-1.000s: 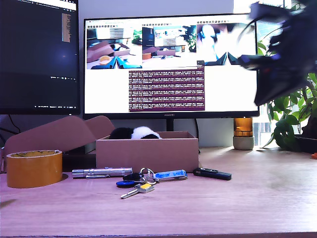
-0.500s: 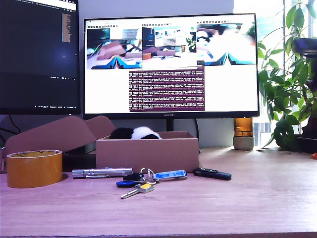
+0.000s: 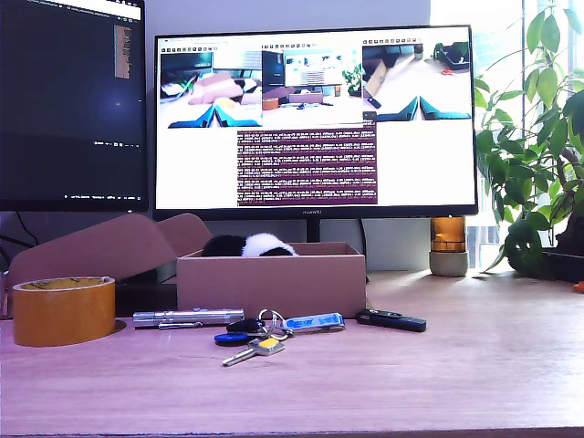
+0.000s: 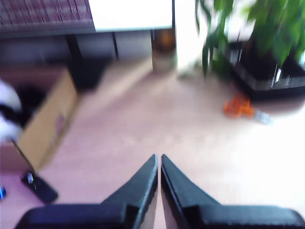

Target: Pick up the panda toy and place it inside the cardboard box

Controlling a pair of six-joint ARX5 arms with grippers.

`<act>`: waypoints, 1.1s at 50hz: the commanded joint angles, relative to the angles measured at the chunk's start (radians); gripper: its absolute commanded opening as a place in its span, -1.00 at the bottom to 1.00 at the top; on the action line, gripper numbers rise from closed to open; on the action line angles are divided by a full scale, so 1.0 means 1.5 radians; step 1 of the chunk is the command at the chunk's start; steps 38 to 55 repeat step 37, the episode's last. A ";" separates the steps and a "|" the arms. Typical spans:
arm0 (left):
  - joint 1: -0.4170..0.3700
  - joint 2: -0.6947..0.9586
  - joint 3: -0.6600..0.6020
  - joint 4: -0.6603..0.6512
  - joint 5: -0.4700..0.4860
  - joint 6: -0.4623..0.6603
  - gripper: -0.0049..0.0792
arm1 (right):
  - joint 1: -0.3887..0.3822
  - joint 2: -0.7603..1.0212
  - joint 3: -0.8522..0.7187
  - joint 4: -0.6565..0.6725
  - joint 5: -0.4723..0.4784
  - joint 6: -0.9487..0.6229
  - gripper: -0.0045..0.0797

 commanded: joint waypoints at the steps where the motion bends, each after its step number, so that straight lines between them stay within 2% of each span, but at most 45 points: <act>1: 0.001 0.003 -0.009 -0.010 0.001 -0.002 -0.93 | 0.002 -0.026 -0.033 0.016 0.003 -0.003 -0.91; 16: 0.001 0.003 -0.009 -0.073 0.001 -0.002 -0.93 | 0.002 -0.148 -0.102 0.016 -0.021 -0.020 -0.91; 29: 0.001 0.003 -0.009 -0.073 0.001 -0.002 -0.93 | 0.002 -0.223 -0.114 0.008 -0.021 -0.055 -0.91; 55: 0.001 0.003 -0.009 -0.073 0.001 -0.002 -0.93 | 0.002 -0.246 -0.114 0.008 -0.021 -0.055 -0.91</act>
